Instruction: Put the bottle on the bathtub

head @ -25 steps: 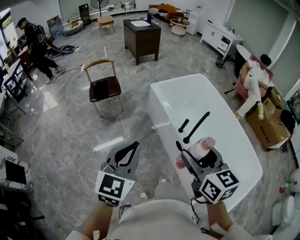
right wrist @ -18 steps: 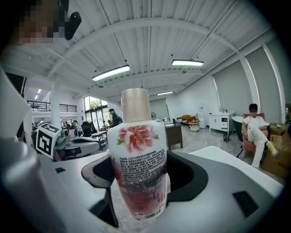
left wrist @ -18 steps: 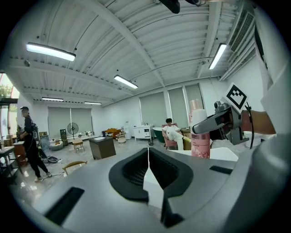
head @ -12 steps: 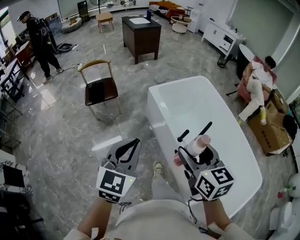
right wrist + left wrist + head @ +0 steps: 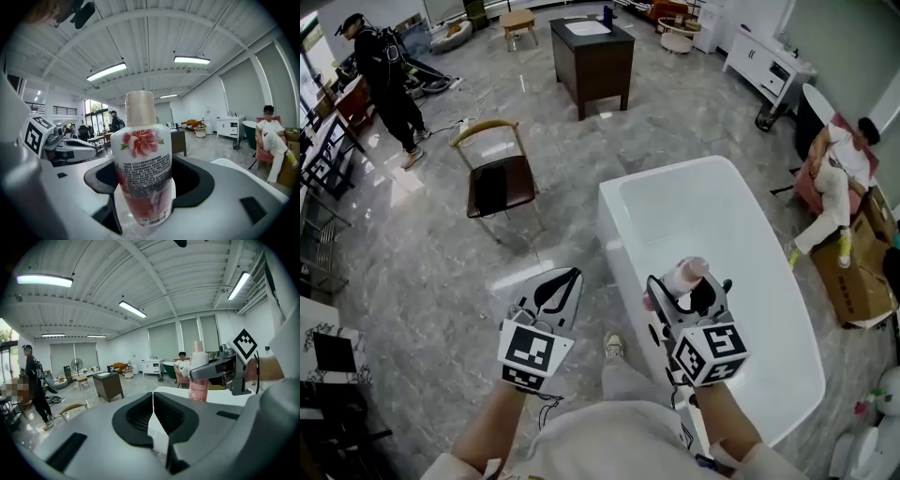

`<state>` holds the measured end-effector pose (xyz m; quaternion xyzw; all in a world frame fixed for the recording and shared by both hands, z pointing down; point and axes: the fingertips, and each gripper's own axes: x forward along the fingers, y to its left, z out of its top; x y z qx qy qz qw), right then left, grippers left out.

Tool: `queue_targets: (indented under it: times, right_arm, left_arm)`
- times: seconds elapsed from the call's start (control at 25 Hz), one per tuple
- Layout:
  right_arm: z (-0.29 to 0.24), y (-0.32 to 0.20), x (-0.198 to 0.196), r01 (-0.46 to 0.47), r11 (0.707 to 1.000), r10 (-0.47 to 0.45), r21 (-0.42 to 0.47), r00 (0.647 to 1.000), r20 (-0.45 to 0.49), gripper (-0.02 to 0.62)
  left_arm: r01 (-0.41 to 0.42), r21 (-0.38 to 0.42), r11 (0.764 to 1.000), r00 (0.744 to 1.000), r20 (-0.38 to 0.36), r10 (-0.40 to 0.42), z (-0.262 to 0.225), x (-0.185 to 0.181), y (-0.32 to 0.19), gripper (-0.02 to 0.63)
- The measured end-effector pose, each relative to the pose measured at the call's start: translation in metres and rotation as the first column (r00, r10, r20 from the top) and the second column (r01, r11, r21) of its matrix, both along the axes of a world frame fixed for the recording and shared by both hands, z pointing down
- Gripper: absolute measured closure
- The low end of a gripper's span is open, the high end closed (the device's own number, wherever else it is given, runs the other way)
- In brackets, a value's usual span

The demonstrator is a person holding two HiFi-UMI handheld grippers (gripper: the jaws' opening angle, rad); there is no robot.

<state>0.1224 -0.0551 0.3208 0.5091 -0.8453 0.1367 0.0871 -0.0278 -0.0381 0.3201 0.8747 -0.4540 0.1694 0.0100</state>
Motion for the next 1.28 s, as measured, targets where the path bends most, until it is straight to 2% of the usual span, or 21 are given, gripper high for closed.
queue_targets:
  times: [0.28, 0.56, 0.8, 1.04, 1.28]
  right_arm:
    - [0.025, -0.105, 0.012, 0.067, 0.998, -0.066, -0.004, 0.996, 0.056, 0.249]
    - [0.055, -0.176, 0.019, 0.059, 0.997, -0.06, 0.053, 0.998, 0.021, 0.249]
    - [0.091, -0.211, 0.011, 0.051, 0.998, -0.05, 0.041, 0.999, -0.007, 0.249]
    - [0.147, -0.234, 0.005, -0.004, 1.0, 0.003, -0.008, 0.998, -0.065, 0.249]
    - [0.208, -0.25, -0.007, -0.026, 0.998, 0.019, -0.065, 0.994, -0.105, 0.25]
  left_arm:
    - [0.094, -0.059, 0.994, 0.996, -0.006, -0.094, 0.032, 0.019, -0.105, 0.583]
    - [0.103, -0.08, 0.991, 0.995, 0.013, -0.102, 0.056, 0.029, -0.163, 0.583]
    - [0.072, -0.114, 0.991, 0.997, 0.002, -0.072, 0.081, 0.031, -0.196, 0.583]
    - [0.043, -0.165, 0.985, 0.999, -0.005, -0.044, 0.123, 0.025, -0.22, 0.583]
    - [0.02, -0.229, 0.973, 1.0, 0.001, -0.02, 0.172, 0.01, -0.241, 0.583]
